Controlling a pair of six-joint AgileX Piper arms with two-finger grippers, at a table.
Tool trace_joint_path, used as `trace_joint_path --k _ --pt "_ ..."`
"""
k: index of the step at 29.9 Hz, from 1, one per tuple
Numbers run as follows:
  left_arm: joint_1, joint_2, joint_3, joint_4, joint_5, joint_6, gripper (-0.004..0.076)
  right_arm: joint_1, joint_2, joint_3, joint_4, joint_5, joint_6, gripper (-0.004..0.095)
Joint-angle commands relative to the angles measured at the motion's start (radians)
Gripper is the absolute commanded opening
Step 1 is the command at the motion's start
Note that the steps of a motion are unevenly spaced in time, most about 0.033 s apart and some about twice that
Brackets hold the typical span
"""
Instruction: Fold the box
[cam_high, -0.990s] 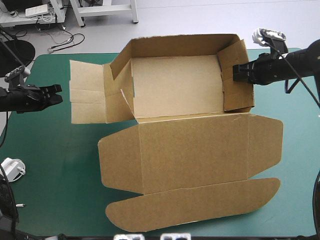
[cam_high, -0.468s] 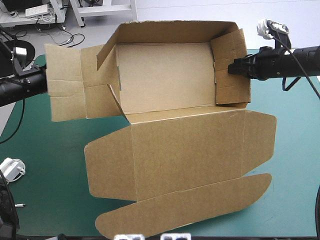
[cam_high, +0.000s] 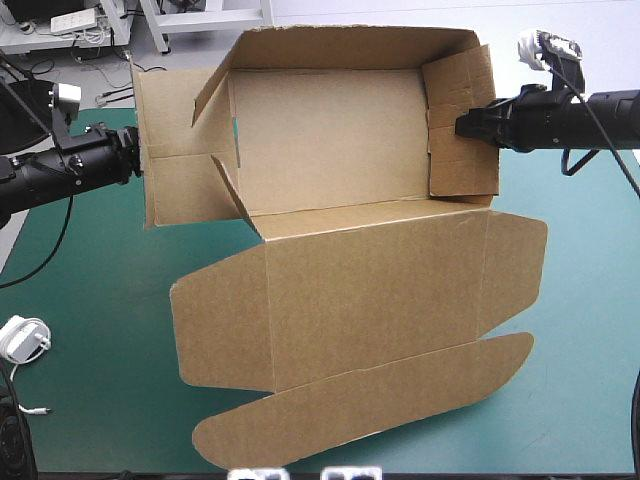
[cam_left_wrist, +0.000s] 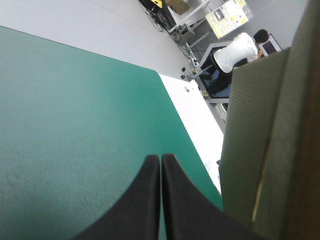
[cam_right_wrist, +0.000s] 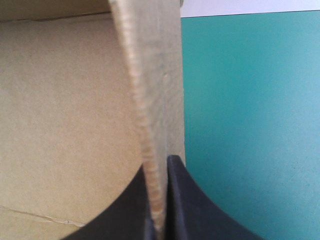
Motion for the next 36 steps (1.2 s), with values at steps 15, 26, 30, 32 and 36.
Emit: trace_joint_path --k 15,26,30,32,36 --pt "-0.015 -0.154 -0.032 -0.083 0.074 -0.027 -0.001 0.186 0.01 -0.027 -0.045 -0.257 0.023 -0.0013" --pt "-0.026 -0.165 -0.032 -0.051 0.074 -0.04 -0.001 0.236 0.054 -0.027 -0.032 -0.356 0.032 -0.0013" --pt "-0.072 -0.165 -0.032 0.007 0.074 -0.04 -0.001 0.236 0.063 -0.027 -0.027 -0.379 0.032 -0.0013" --pt "-0.09 -0.165 -0.032 0.021 0.069 -0.038 -0.001 0.236 0.067 -0.027 -0.027 -0.386 0.032 -0.0013" --pt "-0.101 -0.165 -0.032 0.053 0.054 -0.022 -0.0008 0.236 0.067 -0.027 -0.025 -0.39 0.032 -0.0013"
